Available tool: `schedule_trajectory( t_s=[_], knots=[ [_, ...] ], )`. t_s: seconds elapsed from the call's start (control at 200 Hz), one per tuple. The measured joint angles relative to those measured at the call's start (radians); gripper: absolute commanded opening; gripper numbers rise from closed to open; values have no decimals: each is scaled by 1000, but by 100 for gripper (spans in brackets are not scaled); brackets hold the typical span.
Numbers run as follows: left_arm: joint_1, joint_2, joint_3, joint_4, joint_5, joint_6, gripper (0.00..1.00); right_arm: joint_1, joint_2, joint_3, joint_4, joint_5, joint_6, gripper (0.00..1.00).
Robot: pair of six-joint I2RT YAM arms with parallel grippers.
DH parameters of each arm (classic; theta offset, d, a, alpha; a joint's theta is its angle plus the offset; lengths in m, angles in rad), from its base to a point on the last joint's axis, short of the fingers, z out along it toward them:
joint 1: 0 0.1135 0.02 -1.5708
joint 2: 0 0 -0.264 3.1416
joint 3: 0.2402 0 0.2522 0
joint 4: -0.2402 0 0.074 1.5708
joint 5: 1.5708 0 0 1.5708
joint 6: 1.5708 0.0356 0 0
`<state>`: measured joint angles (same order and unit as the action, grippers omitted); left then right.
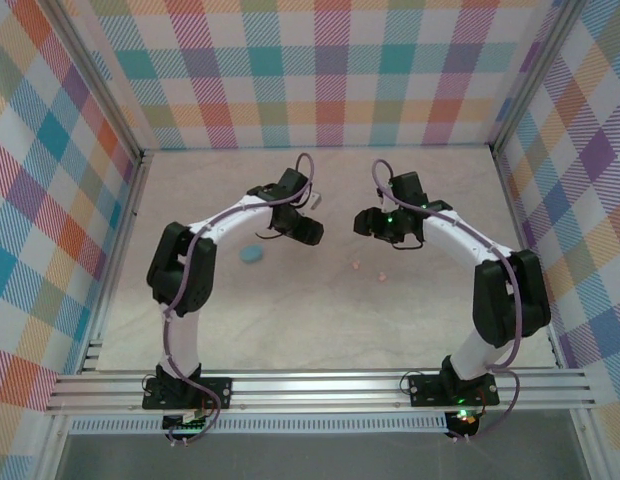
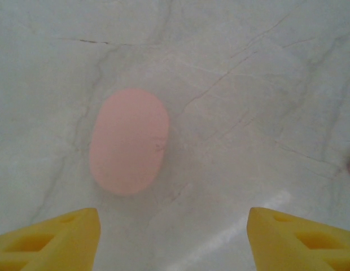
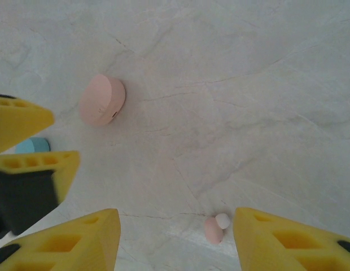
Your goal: Insert wireless bluetooth earbuds into charging case
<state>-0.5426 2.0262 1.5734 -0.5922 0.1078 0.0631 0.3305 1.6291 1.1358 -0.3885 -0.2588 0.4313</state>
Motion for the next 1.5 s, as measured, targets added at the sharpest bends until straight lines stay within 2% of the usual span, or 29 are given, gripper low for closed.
schedule_trajectory(
  t_s=[0.255, 0.55, 0.655, 0.94, 1.115, 1.385, 1.5],
  knots=[
    [0, 132, 137, -60, -49, 67, 65, -12, -3, -7, 16, -10, -3, 56],
    [0, 171, 182, -68, -91, 92, 64, -12, -3, -8, 34, -14, -3, 56],
    [0, 176, 186, -72, -94, 91, 61, -12, -3, -10, 37, -14, -3, 56],
    [0, 177, 180, -79, -91, 79, 61, -12, -3, -14, 56, -39, 1, 56],
    [-5, 165, 135, -54, -85, 56, 61, -12, 7, -13, 70, -59, 5, 54],
    [8, 84, 116, -24, -18, -42, 61, 1, 103, 5, 100, -75, 55, 51],
    [28, 71, 116, 3, -3, -108, 57, 32, 129, 9, 103, -66, 82, 51]
  ],
)
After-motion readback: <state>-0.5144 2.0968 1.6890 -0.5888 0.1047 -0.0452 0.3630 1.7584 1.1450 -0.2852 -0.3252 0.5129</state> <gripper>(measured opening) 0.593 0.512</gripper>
